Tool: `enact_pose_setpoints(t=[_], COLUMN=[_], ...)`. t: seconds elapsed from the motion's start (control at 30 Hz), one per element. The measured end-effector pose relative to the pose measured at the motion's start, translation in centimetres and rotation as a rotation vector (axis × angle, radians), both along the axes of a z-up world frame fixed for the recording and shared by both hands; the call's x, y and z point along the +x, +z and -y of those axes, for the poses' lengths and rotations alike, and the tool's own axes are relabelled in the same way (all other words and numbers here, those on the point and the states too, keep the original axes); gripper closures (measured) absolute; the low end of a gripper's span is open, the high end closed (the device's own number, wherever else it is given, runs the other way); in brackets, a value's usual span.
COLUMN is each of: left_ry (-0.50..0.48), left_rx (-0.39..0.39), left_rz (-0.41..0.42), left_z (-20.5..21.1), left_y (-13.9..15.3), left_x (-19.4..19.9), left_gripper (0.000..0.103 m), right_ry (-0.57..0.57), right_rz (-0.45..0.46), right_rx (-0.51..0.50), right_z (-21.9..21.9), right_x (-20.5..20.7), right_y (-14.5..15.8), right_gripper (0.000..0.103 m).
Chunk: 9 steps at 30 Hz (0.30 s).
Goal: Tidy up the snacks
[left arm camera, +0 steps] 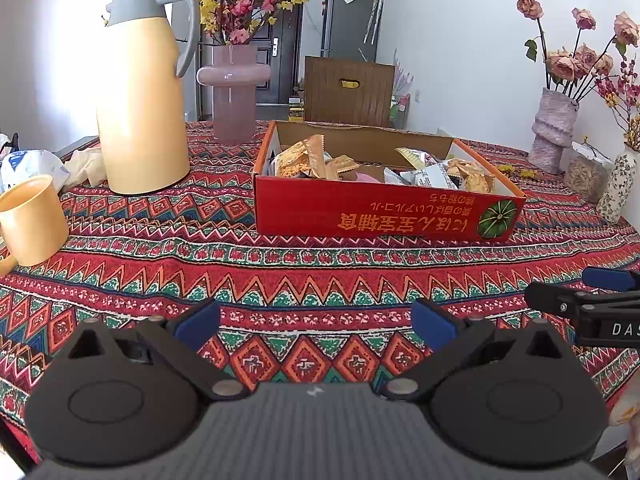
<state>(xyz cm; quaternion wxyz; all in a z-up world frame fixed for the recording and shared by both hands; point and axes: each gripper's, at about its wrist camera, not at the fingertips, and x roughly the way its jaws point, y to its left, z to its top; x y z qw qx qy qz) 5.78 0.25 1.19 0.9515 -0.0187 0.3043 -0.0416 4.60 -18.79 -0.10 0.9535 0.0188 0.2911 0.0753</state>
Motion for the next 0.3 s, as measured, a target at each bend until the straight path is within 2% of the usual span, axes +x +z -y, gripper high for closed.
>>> enact_pose_setpoints(t=[0.3], left_ry=[-0.016], left_rx=[0.007], left_rz=[0.001], left_z=[0.01], left_y=[-0.20], left_x=[0.11], left_gripper=[0.000], right_ry=[0.001], right_rz=[-0.002], right_rx=[0.000], right_z=[-0.08], right_x=[-0.11], right_y=[0.16], right_gripper=[0.000])
